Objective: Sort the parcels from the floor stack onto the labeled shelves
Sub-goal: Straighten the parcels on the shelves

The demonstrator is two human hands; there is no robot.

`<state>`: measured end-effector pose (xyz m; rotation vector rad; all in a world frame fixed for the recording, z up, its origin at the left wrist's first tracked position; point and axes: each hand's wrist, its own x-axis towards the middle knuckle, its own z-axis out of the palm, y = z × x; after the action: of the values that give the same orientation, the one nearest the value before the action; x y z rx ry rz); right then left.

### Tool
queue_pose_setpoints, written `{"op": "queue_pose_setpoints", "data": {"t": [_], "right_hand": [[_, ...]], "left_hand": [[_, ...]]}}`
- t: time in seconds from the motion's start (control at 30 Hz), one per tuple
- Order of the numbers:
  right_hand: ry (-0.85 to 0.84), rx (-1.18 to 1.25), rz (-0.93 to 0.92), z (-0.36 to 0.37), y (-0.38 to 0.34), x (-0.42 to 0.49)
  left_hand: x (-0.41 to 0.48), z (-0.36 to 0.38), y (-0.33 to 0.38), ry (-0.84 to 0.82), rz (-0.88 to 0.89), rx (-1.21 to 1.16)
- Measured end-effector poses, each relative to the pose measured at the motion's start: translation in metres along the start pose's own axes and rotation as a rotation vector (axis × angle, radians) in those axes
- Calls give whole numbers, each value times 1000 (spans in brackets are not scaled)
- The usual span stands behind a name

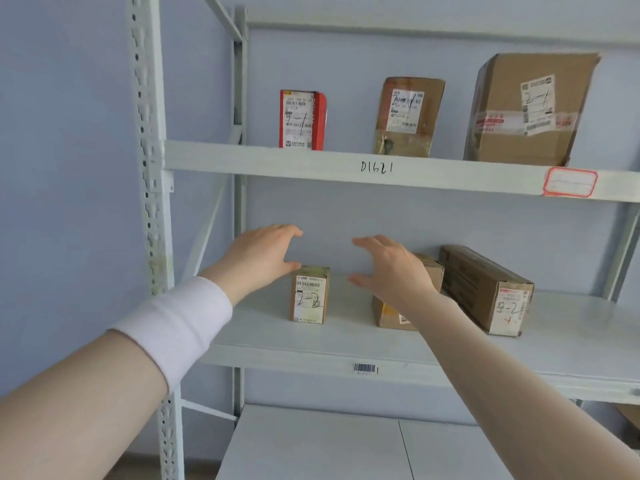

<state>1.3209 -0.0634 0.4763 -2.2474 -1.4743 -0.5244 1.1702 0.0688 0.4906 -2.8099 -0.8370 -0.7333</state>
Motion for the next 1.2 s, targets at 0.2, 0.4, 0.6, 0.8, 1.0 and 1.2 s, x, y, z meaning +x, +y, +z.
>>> {"op": "queue_pose_setpoints", "data": {"t": [0.2,0.4,0.6,0.8,1.0,1.2], "right_hand": [[97,-35,-43,-43,-46,15],[194,-47,-42,-63,-66,39],[248,-48,-13,-73,-55,83],[369,29,-4,-82,-21,132],[382,143,10,-88,4,205],[317,179,59,-85,8,272]], "left_hand": [[-5,-56,-19,85,19,47],[14,-86,-29,174,54,61],[65,-92,-30,250,83,25],[130,-92,-27,335,81,7],[199,-92,-34,354,56,-63],[261,-90,-65,359,-1,-214]]}}
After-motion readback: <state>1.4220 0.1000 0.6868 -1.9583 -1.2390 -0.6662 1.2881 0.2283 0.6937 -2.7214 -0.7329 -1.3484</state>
